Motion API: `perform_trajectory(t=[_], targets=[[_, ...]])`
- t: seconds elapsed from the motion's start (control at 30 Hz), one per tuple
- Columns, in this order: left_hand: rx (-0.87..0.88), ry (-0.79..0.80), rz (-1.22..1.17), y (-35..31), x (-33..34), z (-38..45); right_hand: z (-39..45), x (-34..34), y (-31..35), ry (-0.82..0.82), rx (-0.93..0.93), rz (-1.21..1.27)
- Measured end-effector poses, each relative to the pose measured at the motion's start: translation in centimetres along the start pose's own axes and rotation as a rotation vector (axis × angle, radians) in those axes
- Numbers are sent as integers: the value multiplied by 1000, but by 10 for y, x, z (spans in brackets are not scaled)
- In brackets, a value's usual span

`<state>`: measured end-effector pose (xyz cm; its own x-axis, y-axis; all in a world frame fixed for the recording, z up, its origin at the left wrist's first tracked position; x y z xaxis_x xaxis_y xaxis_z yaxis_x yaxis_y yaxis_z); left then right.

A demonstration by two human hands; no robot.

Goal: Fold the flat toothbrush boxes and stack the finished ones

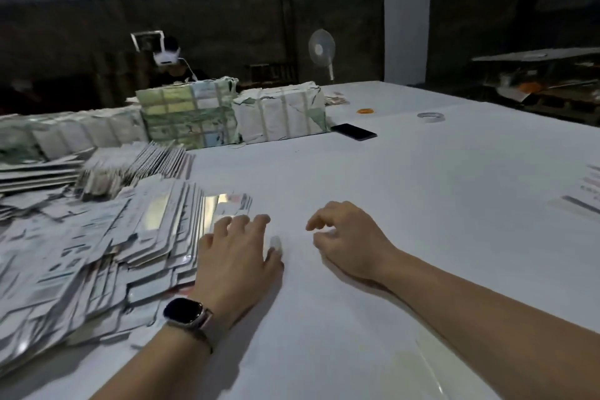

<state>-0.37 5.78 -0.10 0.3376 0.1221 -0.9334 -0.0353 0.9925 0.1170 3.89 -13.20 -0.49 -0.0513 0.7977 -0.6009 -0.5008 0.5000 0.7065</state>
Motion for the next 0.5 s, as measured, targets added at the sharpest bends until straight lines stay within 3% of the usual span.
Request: perform_trajectory(t=[0.17,0.5], targets=[[-50,118,165,16,4,5,2,3,-2,20,-11,52],[125,65,193,4,-17,0,1,3,0,25,-24,61]])
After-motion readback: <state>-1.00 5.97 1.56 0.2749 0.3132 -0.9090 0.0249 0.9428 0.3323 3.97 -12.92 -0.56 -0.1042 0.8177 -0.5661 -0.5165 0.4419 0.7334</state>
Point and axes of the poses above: each hand's wrist, its own z-axis towards the middle knuckle, its own x-axis out of the palm, y = z × x, the point moved 2 cm from there along z, towards the middle knuckle, and after that the axes turned 12 degrees about z, right-handed, at the moved point
